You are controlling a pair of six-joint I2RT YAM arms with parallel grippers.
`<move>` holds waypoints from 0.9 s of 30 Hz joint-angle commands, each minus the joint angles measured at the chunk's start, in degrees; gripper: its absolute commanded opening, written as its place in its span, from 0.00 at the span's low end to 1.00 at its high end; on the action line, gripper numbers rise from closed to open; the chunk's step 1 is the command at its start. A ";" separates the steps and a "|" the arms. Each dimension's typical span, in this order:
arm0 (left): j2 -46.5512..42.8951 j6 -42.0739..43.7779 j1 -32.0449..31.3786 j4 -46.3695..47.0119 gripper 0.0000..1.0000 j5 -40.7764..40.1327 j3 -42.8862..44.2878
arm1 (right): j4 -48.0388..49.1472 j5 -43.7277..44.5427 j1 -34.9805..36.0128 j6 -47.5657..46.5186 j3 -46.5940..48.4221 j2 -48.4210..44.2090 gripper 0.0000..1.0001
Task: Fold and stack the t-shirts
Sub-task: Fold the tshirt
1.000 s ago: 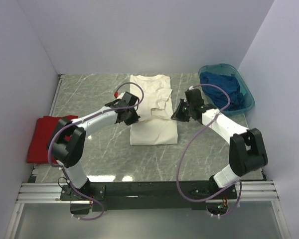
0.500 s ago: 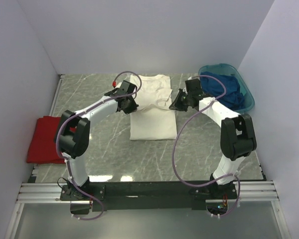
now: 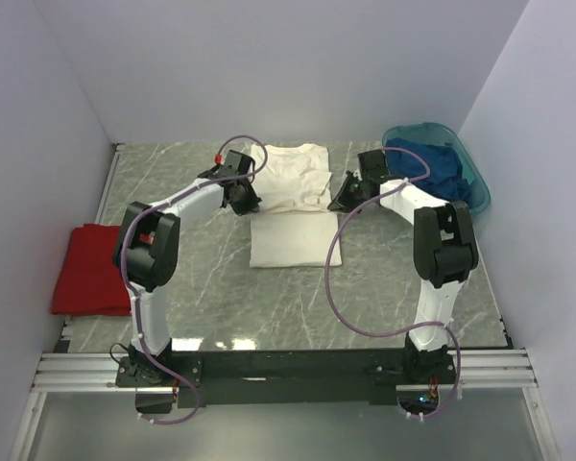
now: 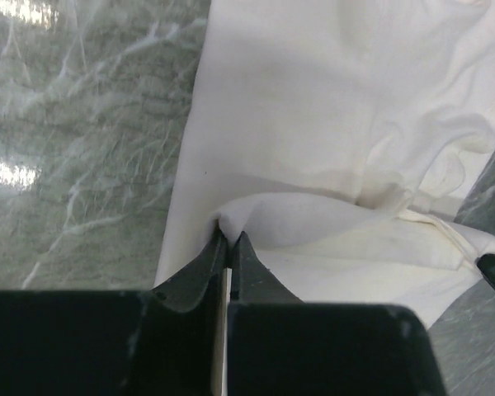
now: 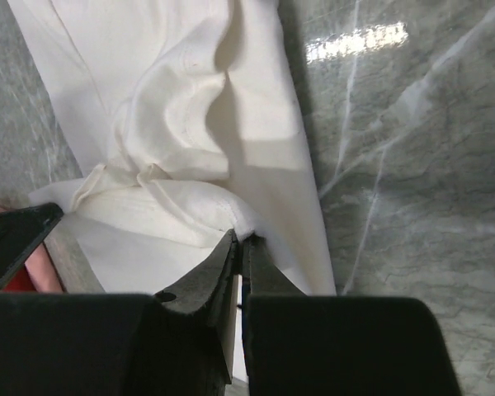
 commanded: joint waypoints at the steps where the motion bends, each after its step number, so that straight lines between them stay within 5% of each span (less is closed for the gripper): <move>1: 0.21 2.74 1.03 2.74 0.06 1.43 3.25 | 1.15 -0.64 -1.02 -0.54 3.04 -0.01 0.00; 4: 1.01 3.44 1.55 3.08 0.16 3.62 3.60 | 0.71 -0.99 -1.20 -0.63 3.74 0.52 0.02; 7: 0.14 4.23 1.91 3.96 0.34 4.33 3.08 | 0.01 -1.26 -1.20 -0.80 4.01 0.17 0.29; 9: -1.01 4.93 2.26 5.11 0.47 4.68 2.64 | -0.17 -0.65 -1.29 -1.33 3.75 -1.50 0.38; 12: -4.69 5.55 2.44 4.23 0.53 3.54 2.64 | -1.13 1.37 -1.11 -2.21 3.31 -4.92 0.45; 17: -9.80 3.62 0.95 7.47 0.39 4.51 -2.11 | -0.08 3.48 2.04 -3.09 0.05 -10.11 0.43; 21: -6.04 2.83 -3.00 7.74 0.15 6.43 -0.28 | 0.18 4.98 6.35 -3.79 1.63 -8.02 0.36; 27: 2.13 2.39 -5.03 10.11 0.07 11.35 6.58 | 2.99 0.24 7.85 -3.36 7.78 0.50 0.31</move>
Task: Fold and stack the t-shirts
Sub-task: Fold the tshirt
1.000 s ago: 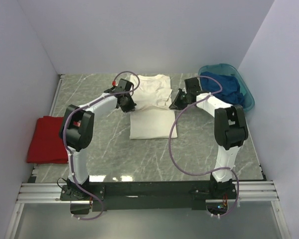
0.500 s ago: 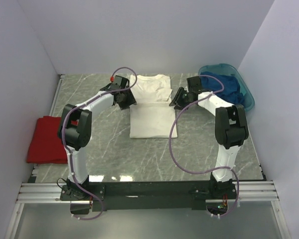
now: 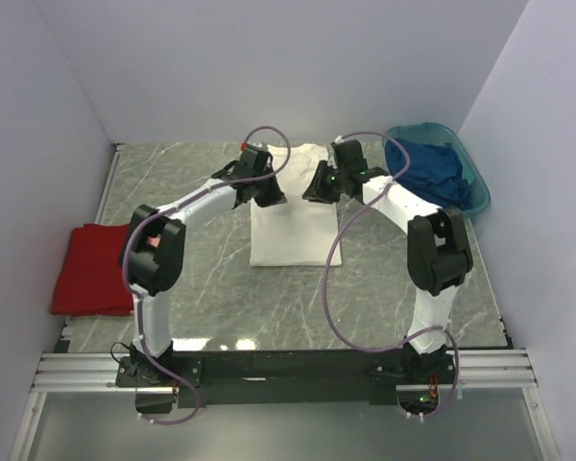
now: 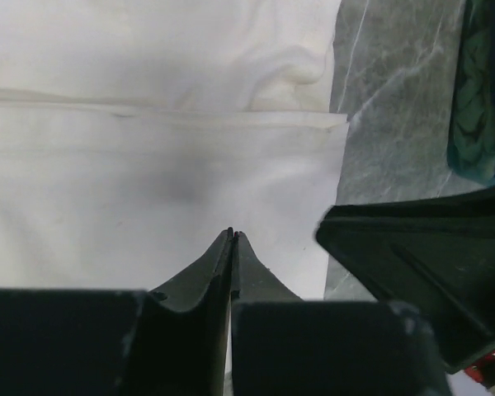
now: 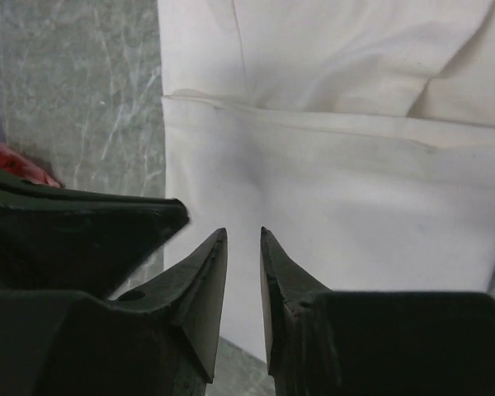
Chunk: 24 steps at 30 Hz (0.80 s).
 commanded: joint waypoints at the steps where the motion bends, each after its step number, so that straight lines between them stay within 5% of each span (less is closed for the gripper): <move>1: 4.83 -0.69 -0.18 3.56 0.07 4.78 4.70 | 2.80 -2.40 -0.45 -0.27 5.20 5.12 0.29; 9: 17.58 -1.92 0.78 1.98 0.03 3.47 12.89 | 0.52 -5.58 -0.89 0.26 14.62 18.14 0.27; 15: 16.98 -4.74 2.80 5.76 0.03 3.38 4.38 | 0.25 -6.45 -3.79 1.22 13.04 20.60 0.26; 24: 12.68 -3.51 4.03 4.36 0.03 2.68 3.05 | -2.12 -9.44 -7.56 -1.24 12.96 17.97 0.26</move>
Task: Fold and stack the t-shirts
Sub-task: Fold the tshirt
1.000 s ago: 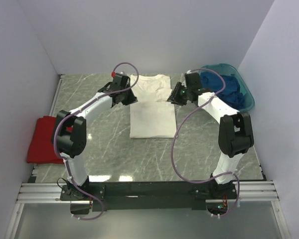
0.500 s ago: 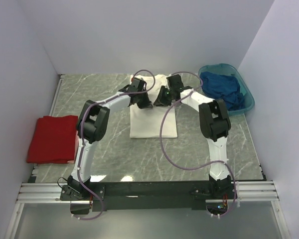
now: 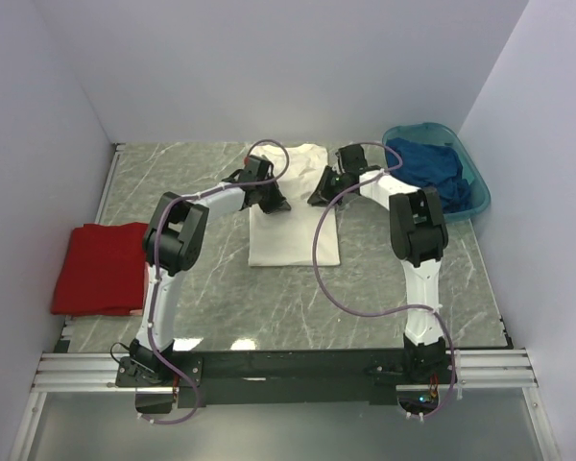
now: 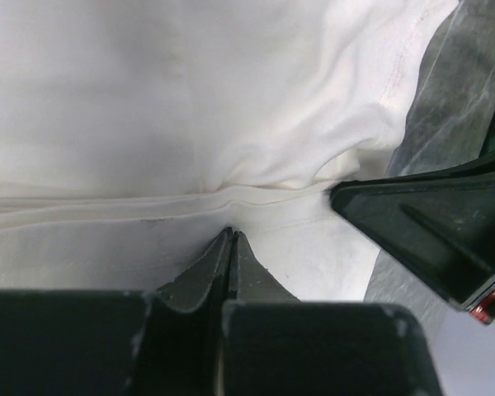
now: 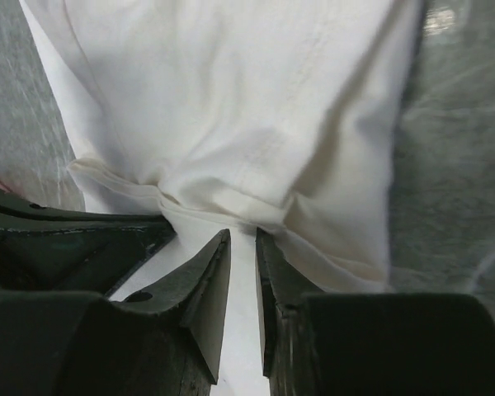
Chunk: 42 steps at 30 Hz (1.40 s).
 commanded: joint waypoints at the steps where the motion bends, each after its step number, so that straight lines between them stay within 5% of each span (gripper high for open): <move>1: -3.63 1.98 2.07 -4.41 0.04 -4.03 -2.02 | -1.86 -1.46 -2.54 -2.05 0.26 -2.47 0.26; 14: -9.52 4.09 5.23 -2.30 0.12 0.80 -6.23 | -5.20 -1.56 -4.74 -3.72 -0.62 -6.24 0.27; 25: -27.36 -0.66 3.13 2.27 0.13 -0.08 -27.94 | 6.83 1.87 -0.27 0.94 -29.08 -30.13 0.27; 34: -36.77 -1.98 0.31 7.72 0.13 -0.61 -47.09 | 13.43 2.48 2.11 1.65 -47.11 -36.74 0.27; 42: -38.71 -1.98 0.22 8.42 0.11 -1.66 -52.48 | 13.17 4.86 2.02 0.42 -53.80 -37.97 0.27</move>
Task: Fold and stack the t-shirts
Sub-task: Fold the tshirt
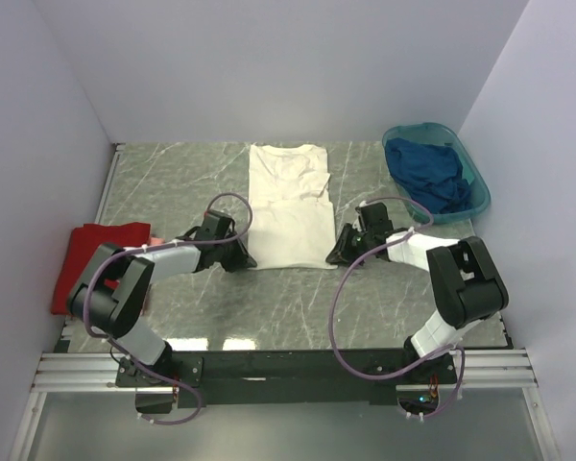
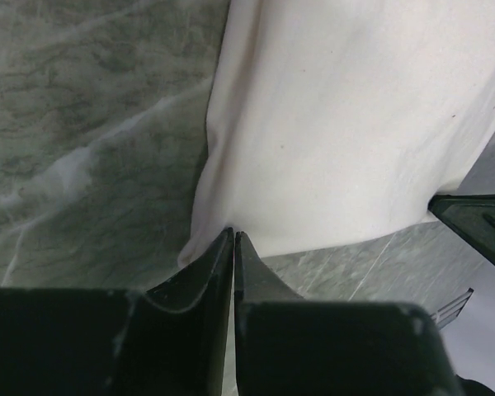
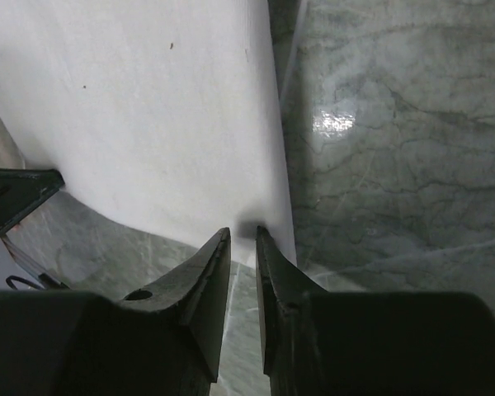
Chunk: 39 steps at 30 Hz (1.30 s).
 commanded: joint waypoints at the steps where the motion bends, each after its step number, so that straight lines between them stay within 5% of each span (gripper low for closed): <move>1: -2.18 0.32 -0.17 0.03 0.11 -1.66 -1.22 | 0.14 3.81 -0.21 -1.27 -2.09 -2.65 0.27; 12: -8.95 2.17 -0.08 -6.48 0.18 -4.47 -1.05 | -4.35 8.57 -0.65 -3.12 -5.60 -13.02 0.32; 22: -9.49 1.38 -0.08 -7.98 0.43 -6.85 -1.75 | -1.10 6.19 0.41 -1.71 -6.22 -10.13 0.38; 34: -3.33 0.67 -0.08 -4.37 0.38 -6.76 -1.05 | 2.42 7.33 1.55 -0.04 -6.40 -6.44 0.39; 39: -2.19 -0.03 -0.43 -2.79 0.29 -6.32 -1.48 | 3.04 7.34 1.81 0.14 -6.40 -5.74 0.28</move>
